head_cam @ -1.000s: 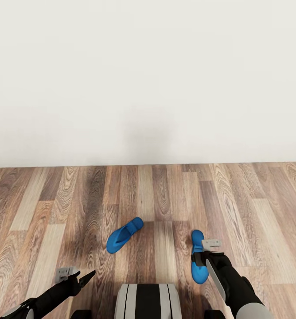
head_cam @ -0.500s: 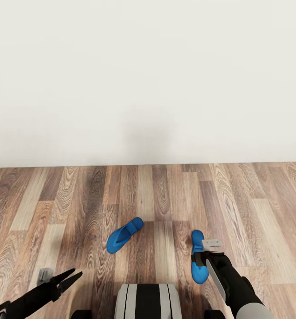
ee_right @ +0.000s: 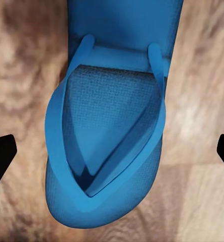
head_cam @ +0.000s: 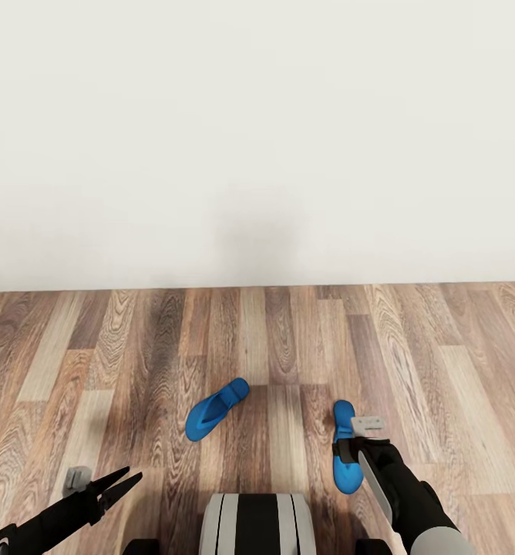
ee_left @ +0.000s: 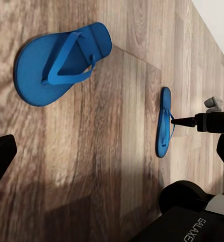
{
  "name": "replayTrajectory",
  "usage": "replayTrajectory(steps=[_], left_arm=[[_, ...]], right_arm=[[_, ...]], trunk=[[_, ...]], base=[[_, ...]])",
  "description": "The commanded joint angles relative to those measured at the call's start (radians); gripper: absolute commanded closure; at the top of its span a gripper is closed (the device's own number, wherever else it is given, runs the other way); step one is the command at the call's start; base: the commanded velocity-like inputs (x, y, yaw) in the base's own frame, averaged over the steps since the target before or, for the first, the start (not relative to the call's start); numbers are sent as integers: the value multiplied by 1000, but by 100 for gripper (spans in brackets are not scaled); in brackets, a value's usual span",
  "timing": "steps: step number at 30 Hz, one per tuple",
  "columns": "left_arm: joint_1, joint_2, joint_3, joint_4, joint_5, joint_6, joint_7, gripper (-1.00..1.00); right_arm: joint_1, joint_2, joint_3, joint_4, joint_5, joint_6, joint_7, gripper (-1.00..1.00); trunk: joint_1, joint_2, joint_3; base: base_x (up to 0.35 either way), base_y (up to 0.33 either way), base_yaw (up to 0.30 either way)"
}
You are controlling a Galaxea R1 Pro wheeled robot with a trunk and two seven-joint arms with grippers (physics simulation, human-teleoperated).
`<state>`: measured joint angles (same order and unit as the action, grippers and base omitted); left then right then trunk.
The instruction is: In the bedroom, move the book from the bed onto either nightstand, and place the two sandals side by side next to the bed.
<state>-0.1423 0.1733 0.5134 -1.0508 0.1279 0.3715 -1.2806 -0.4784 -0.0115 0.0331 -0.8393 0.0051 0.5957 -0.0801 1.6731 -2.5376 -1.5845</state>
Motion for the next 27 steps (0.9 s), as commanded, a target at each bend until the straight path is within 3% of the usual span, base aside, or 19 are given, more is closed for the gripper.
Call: replayTrajectory(steps=[1,5,15,24,27], left_arm=[[0,0,1,0,3,10,-3,-100],[0,0,1,0,3,10,-3,-100],[0,0,1,0,2,10,-1,-100],[0,-1,0,0,1,10,0,-100],[0,-1,0,0,2,10,0,-100]], right_arm=[[0,-1,4,-1,0,6,-4,-100],[0,-1,4,-1,0,6,-4,-100],[0,-1,4,-1,0,6,-4,-100],[0,-1,4,-1,0,6,-4,-100],[0,-1,4,-1,0,6,-4,-100]], trunk=[[0,0,-4],[2,-1,-20],[2,-1,-20],[6,-3,-55],[6,-3,-55]], base=[[0,0,0],[0,0,0],[0,0,0],[0,0,0],[0,0,0]])
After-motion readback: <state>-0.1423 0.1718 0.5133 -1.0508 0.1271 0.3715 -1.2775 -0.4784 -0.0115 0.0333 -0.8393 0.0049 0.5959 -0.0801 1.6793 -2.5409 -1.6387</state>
